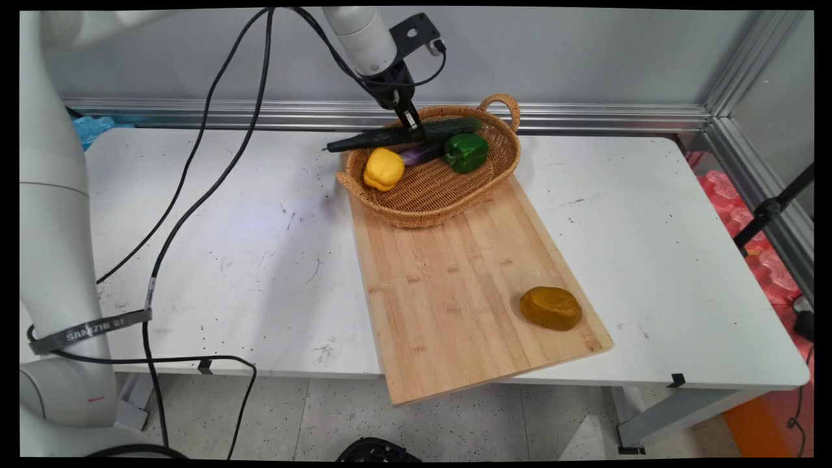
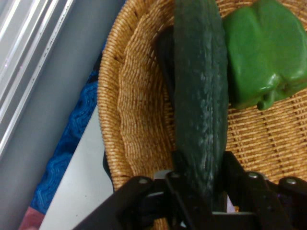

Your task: Place the picked object on the cutting board

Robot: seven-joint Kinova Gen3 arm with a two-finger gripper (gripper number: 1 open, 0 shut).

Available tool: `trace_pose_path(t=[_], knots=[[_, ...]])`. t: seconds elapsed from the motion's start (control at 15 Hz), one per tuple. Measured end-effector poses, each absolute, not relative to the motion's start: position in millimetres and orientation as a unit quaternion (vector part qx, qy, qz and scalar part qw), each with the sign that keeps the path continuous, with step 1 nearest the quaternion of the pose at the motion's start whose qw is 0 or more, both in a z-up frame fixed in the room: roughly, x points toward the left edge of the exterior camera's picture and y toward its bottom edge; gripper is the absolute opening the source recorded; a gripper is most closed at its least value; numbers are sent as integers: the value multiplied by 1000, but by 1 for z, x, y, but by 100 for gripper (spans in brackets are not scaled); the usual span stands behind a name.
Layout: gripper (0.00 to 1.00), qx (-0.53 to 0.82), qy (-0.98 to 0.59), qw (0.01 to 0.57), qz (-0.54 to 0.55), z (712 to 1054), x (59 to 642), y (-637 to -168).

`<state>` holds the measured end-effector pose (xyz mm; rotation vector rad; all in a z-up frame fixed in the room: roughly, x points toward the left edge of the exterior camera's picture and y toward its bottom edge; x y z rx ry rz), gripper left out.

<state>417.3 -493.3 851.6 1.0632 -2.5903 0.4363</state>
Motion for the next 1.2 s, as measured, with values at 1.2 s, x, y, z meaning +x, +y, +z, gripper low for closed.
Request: trace_pose_path(t=[1.2], knots=[[0, 353, -909, 165, 147, 977, 377, -406]])
